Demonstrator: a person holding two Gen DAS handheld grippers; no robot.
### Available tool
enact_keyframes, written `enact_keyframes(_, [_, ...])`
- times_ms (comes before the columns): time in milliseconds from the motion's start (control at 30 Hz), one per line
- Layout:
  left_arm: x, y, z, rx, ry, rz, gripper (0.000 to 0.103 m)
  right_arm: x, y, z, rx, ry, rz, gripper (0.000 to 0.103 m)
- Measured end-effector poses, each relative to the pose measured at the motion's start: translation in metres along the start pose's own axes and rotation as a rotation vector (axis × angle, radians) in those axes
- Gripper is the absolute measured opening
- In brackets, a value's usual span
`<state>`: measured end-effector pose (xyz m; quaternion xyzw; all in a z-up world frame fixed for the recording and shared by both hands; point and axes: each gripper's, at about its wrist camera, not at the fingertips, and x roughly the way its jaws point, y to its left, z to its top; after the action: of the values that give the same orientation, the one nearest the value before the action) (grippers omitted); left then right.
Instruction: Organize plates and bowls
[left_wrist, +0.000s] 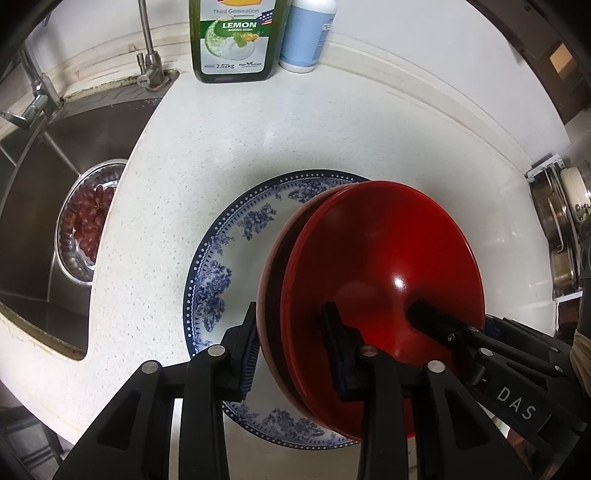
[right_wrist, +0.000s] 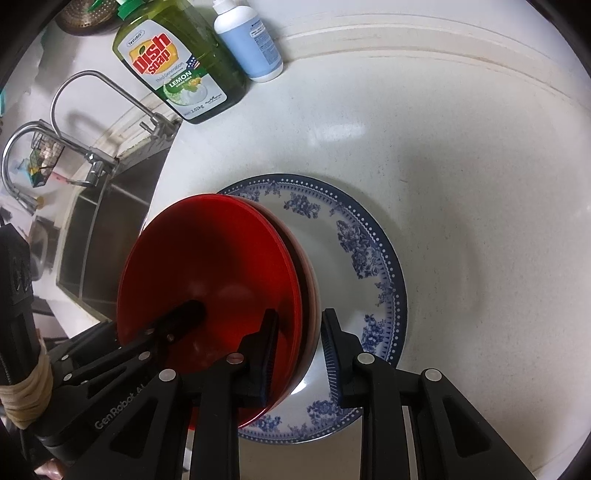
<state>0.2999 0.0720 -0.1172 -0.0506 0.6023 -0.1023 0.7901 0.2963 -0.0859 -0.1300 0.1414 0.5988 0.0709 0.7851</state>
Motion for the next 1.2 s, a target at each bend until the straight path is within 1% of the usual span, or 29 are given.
enact_keyframes(33, [-0.001, 0.000, 0.000, 0.005, -0.005, 0.003, 0.041, 0.000, -0.001, 0.000, 0.005, -0.007, 0.007, 0.026])
enact_keyframes(67, [-0.002, 0.001, 0.000, 0.009, -0.014, 0.010, 0.044, -0.002, -0.002, -0.001, 0.009, -0.015, 0.012, 0.027])
enact_keyframes(100, [-0.004, 0.001, 0.000, 0.013, -0.026, 0.023, 0.048, -0.003, -0.003, -0.002, 0.010, -0.025, 0.013, 0.031])
enact_keyframes(133, [-0.008, 0.001, 0.000, 0.020, -0.046, 0.042, 0.050, -0.006, -0.003, -0.003, 0.009, -0.039, 0.008, 0.034])
enact_keyframes(167, [-0.012, 0.001, -0.001, 0.028, -0.066, 0.055, 0.053, -0.010, -0.003, -0.004, 0.007, -0.058, 0.001, 0.040])
enact_keyframes(200, [-0.018, 0.002, -0.001, 0.038, -0.089, 0.062, 0.057, -0.014, -0.003, -0.005, 0.005, -0.081, -0.009, 0.040])
enact_keyframes(267, [-0.029, 0.002, -0.003, 0.057, -0.139, 0.088, 0.062, -0.027, -0.003, -0.010, -0.002, -0.125, -0.026, 0.041])
enact_keyframes(333, [-0.040, 0.002, -0.007, 0.068, -0.187, 0.112, 0.066, -0.041, 0.000, -0.016, -0.028, -0.180, -0.051, 0.042])
enact_keyframes(367, [-0.046, 0.001, -0.009, 0.074, -0.217, 0.120, 0.068, -0.047, 0.001, -0.019, -0.042, -0.208, -0.067, 0.047])
enact_keyframes(400, [-0.052, 0.000, -0.011, 0.080, -0.244, 0.128, 0.073, -0.052, 0.002, -0.021, -0.054, -0.234, -0.080, 0.052])
enact_keyframes(433, [-0.059, -0.002, -0.015, 0.088, -0.280, 0.142, 0.076, -0.059, 0.003, -0.025, -0.067, -0.270, -0.098, 0.055])
enact_keyframes(467, [-0.066, -0.004, -0.020, 0.095, -0.317, 0.164, 0.076, -0.066, 0.003, -0.029, -0.074, -0.303, -0.114, 0.060])
enact_keyframes(500, [-0.069, -0.005, -0.022, 0.098, -0.338, 0.179, 0.079, -0.072, 0.002, -0.033, -0.076, -0.336, -0.126, 0.066])
enact_keyframes(567, [-0.080, -0.008, -0.030, 0.100, -0.401, 0.209, 0.082, -0.083, 0.001, -0.042, -0.078, -0.400, -0.144, 0.071])
enact_keyframes(633, [-0.087, -0.008, -0.037, 0.106, -0.446, 0.216, 0.087, -0.094, -0.003, -0.052, -0.076, -0.453, -0.164, 0.072])
enact_keyframes(667, [-0.092, -0.010, -0.044, 0.108, -0.474, 0.223, 0.088, -0.098, -0.004, -0.056, -0.078, -0.472, -0.171, 0.072])
enact_keyframes(733, [-0.101, -0.013, -0.056, 0.106, -0.513, 0.237, 0.092, -0.108, -0.007, -0.067, -0.079, -0.523, -0.186, 0.073])
enact_keyframes(833, [-0.112, -0.019, -0.073, 0.116, -0.570, 0.253, 0.097, -0.121, -0.011, -0.085, -0.083, -0.584, -0.198, 0.077])
enact_keyframes(933, [-0.126, -0.026, -0.094, 0.122, -0.640, 0.280, 0.099, -0.135, -0.012, -0.106, -0.099, -0.642, -0.211, 0.081])
enact_keyframes(1000, [-0.134, -0.030, -0.109, 0.122, -0.677, 0.280, 0.101, -0.143, -0.013, -0.121, -0.103, -0.676, -0.215, 0.085])
enact_keyframes(1067, [-0.141, -0.034, -0.121, 0.126, -0.702, 0.271, 0.102, -0.152, -0.014, -0.137, -0.102, -0.711, -0.214, 0.087])
enact_keyframes(1200, [-0.155, -0.040, -0.149, 0.129, -0.754, 0.280, 0.103, -0.166, -0.016, -0.166, -0.102, -0.759, -0.200, 0.089])
